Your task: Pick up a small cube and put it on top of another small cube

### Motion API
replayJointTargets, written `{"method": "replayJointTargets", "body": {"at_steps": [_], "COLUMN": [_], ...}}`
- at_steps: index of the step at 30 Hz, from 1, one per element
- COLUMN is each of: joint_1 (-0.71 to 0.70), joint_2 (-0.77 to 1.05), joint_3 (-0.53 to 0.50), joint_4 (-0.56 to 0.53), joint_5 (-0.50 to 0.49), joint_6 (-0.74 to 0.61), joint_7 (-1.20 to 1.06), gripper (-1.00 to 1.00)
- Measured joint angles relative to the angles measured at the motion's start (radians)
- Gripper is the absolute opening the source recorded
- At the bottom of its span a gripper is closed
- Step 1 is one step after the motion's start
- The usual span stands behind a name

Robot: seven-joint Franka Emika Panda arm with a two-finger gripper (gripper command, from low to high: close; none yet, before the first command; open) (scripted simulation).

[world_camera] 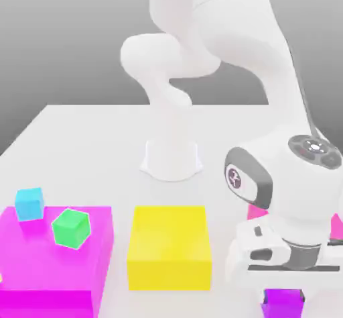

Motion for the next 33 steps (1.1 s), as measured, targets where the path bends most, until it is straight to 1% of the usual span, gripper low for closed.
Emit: {"method": "replayJointTargets", "body": {"at_steps": [2, 6, 7, 16, 22, 25, 27, 29, 30, 33], "joint_1": [-0.001, -0.047, -0.063, -0.249, -0.506, -0.588, -0.634, -0.648, -0.651, -0.651], "joint_2": [-0.002, -0.128, -0.160, -0.383, -0.544, -0.632, -0.645, -0.601, -0.577, -0.577], "joint_3": [0.002, 0.062, 0.052, -0.180, -0.302, -0.351, -0.387, -0.403, -0.406, -0.406], "joint_4": [0.000, -0.029, -0.039, -0.141, -0.211, -0.248, -0.278, -0.304, -0.314, -0.314], "joint_5": [0.002, 0.076, 0.094, 0.181, 0.217, 0.240, 0.257, 0.272, 0.280, 0.280], "joint_6": [-0.002, -0.098, -0.120, -0.241, -0.324, -0.365, -0.341, -0.270, -0.236, -0.236], "joint_7": [-0.001, -0.055, -0.044, 0.254, 0.498, 0.627, 0.706, 0.729, 0.729, 0.729], "gripper": [-1.00, -1.00, -1.00, -1.00, -1.00, -1.00, -1.00, -1.00, 1.00, 1.00]}}
